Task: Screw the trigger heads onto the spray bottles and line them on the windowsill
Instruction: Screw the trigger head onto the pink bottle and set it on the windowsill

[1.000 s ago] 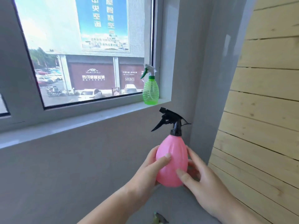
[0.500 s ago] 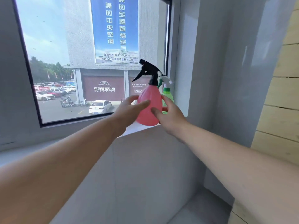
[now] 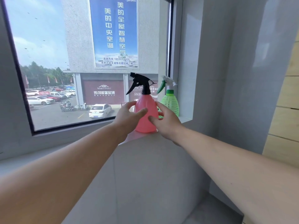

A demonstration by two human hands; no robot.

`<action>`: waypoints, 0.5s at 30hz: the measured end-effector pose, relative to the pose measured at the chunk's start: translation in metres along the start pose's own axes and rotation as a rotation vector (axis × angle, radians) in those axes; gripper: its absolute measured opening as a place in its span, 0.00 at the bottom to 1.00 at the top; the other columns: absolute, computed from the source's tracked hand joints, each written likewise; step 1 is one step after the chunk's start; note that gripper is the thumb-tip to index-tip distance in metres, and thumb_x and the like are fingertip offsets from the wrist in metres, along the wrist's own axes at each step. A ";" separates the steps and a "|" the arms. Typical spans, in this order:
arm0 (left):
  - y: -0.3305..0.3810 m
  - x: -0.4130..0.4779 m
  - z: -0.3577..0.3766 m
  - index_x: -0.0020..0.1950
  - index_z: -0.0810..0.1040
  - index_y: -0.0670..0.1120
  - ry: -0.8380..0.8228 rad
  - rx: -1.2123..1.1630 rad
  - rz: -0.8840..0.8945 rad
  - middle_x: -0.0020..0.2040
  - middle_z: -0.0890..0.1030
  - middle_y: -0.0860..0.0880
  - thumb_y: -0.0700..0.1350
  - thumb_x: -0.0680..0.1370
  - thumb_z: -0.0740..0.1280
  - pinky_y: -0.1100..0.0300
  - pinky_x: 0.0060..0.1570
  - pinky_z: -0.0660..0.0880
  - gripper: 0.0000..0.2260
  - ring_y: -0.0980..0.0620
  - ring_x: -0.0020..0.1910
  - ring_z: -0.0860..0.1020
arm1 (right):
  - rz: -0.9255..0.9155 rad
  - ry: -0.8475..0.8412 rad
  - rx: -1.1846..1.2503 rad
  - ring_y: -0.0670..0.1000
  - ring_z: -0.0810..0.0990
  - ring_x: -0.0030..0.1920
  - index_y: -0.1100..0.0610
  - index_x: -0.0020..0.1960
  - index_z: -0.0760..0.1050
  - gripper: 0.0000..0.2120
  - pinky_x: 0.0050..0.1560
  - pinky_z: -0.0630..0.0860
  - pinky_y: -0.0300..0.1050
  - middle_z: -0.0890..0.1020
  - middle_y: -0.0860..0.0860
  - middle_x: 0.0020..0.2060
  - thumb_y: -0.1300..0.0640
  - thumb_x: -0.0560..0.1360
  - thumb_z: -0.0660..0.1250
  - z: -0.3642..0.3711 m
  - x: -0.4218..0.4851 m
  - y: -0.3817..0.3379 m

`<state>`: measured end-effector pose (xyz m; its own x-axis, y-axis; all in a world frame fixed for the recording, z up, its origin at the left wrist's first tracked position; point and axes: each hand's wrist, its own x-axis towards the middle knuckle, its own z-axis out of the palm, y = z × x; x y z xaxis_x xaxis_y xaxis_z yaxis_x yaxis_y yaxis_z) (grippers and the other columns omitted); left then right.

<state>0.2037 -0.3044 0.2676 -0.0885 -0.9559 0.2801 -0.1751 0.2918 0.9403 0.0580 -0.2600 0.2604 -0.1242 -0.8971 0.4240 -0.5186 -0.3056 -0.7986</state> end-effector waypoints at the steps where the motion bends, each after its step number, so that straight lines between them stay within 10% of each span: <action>1: 0.001 0.000 0.001 0.75 0.73 0.52 0.007 0.005 0.002 0.67 0.81 0.41 0.53 0.75 0.76 0.42 0.64 0.79 0.29 0.40 0.62 0.82 | 0.010 -0.006 0.003 0.53 0.80 0.59 0.44 0.75 0.64 0.28 0.62 0.77 0.52 0.79 0.46 0.54 0.55 0.77 0.67 0.000 0.001 0.000; 15: 0.007 -0.003 0.007 0.77 0.70 0.51 0.065 0.057 0.006 0.74 0.74 0.46 0.55 0.74 0.77 0.40 0.65 0.78 0.33 0.41 0.66 0.79 | 0.097 -0.022 -0.019 0.52 0.78 0.64 0.44 0.80 0.56 0.32 0.66 0.73 0.47 0.76 0.51 0.68 0.52 0.79 0.64 0.003 0.009 0.002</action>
<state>0.1962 -0.2992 0.2716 -0.0260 -0.9539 0.2990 -0.2300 0.2967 0.9268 0.0585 -0.2700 0.2611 -0.1567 -0.9290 0.3354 -0.5210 -0.2107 -0.8271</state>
